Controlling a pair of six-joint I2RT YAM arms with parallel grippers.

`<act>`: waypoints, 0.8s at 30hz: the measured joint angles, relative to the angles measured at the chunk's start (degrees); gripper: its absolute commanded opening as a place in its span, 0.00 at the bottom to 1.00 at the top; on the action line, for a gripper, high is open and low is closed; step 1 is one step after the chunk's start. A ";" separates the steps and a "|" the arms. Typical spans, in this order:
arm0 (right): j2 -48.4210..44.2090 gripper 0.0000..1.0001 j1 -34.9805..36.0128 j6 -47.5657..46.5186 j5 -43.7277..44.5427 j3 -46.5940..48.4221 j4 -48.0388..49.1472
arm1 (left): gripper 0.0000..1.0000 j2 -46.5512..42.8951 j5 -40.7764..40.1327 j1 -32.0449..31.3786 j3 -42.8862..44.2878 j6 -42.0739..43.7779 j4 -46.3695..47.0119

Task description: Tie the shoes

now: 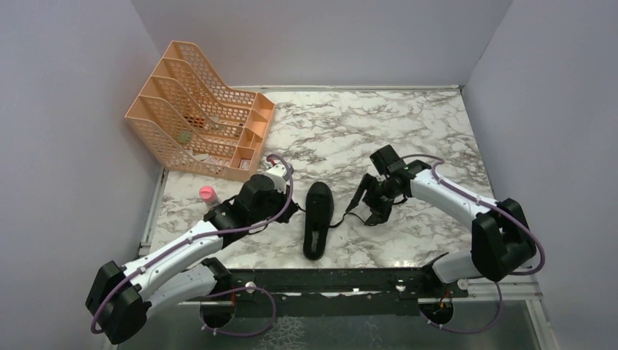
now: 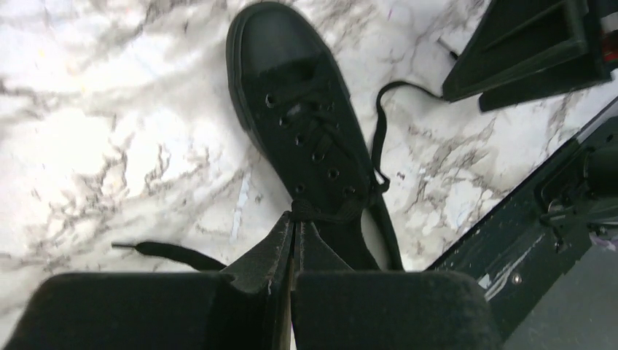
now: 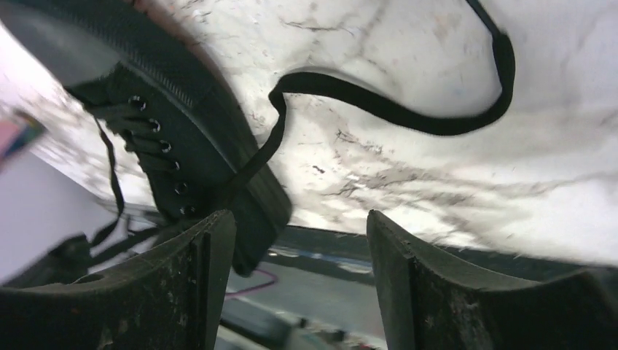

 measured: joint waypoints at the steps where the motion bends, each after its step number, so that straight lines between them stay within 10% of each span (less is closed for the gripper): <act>1: -0.42 0.70 -0.02 4.48 0.00 -0.48 -0.20 | 0.00 -0.90 -0.26 0.00 -0.68 0.42 1.46; 12: 9.35 0.63 0.15 33.35 2.29 0.83 -2.99 | 0.00 0.87 0.70 0.00 -4.39 3.96 14.97; 24: 7.96 0.57 -2.23 40.13 9.99 -2.91 -2.95 | 0.00 4.04 2.19 0.00 -2.56 6.62 15.98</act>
